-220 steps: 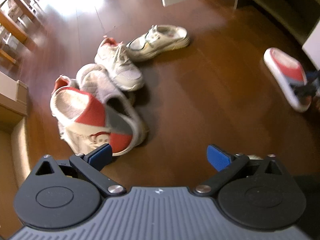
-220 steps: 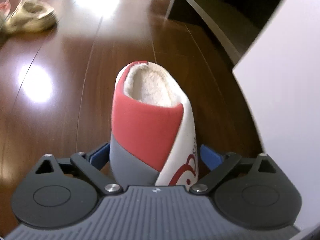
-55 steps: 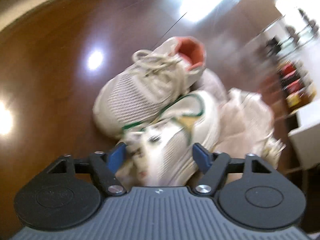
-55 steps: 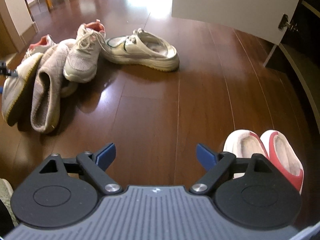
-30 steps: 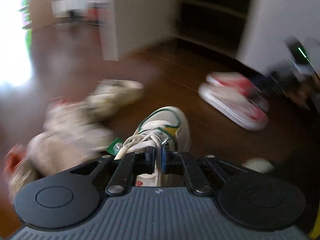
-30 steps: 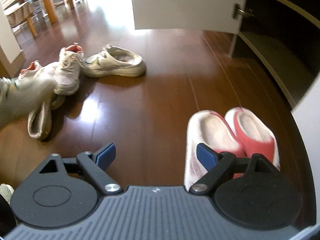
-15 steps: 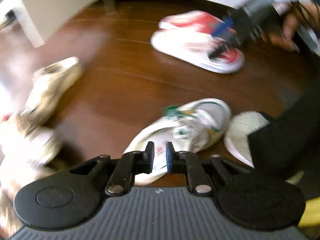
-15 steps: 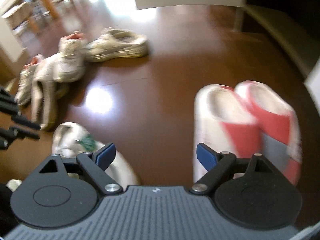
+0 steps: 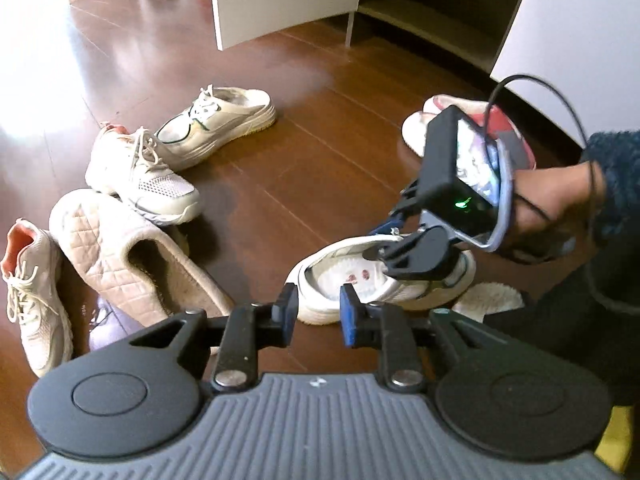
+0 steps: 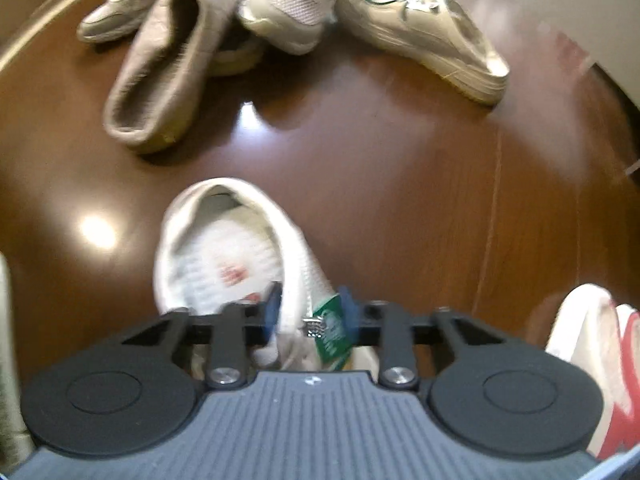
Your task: Organize scattered shoes
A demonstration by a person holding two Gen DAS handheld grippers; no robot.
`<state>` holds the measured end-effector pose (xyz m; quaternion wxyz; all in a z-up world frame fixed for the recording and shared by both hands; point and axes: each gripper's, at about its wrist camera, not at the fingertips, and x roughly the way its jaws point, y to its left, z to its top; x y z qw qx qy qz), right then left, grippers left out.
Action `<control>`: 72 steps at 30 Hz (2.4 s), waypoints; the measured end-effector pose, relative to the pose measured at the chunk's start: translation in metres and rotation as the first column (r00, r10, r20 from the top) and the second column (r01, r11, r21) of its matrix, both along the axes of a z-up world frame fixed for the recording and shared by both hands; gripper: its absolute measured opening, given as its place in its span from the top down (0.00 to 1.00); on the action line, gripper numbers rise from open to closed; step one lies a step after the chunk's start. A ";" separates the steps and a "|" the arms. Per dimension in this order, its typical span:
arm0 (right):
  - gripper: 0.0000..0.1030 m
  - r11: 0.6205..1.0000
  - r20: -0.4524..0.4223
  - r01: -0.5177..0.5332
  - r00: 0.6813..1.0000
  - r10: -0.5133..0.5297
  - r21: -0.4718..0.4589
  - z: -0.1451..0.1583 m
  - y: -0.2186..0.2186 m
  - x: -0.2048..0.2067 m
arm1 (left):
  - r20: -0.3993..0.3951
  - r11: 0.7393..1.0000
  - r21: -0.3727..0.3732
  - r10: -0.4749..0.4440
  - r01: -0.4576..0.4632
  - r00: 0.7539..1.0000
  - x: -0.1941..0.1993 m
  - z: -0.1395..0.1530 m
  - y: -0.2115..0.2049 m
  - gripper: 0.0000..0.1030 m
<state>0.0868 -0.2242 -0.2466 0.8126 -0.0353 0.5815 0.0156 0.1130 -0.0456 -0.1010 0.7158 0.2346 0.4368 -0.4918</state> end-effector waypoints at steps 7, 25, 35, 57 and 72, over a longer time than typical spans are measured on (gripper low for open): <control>0.86 0.969 0.174 0.140 0.969 -0.176 0.202 0.032 -0.061 -0.018 | -0.024 1.000 -0.005 0.009 -0.009 1.000 0.009 -0.004 -0.007 0.73; 0.86 0.712 0.264 0.647 0.661 -0.702 0.273 0.066 -0.376 0.088 | -0.051 0.999 0.035 -0.009 0.011 0.999 0.062 -0.034 -0.082 0.73; 0.23 0.697 0.252 0.682 0.651 -0.716 0.219 0.007 -0.437 0.084 | -0.060 0.998 0.057 -0.024 0.028 0.998 0.095 -0.053 -0.117 0.73; 0.32 0.843 0.210 0.522 0.846 -0.491 -0.130 -0.044 -0.400 0.084 | -0.079 0.996 0.091 0.011 -0.004 0.997 0.096 -0.070 -0.118 0.73; 0.20 0.881 0.360 0.473 0.819 -0.447 0.018 0.011 -0.339 0.062 | 0.005 0.992 0.095 0.078 -0.078 0.997 0.113 -0.058 -0.105 0.63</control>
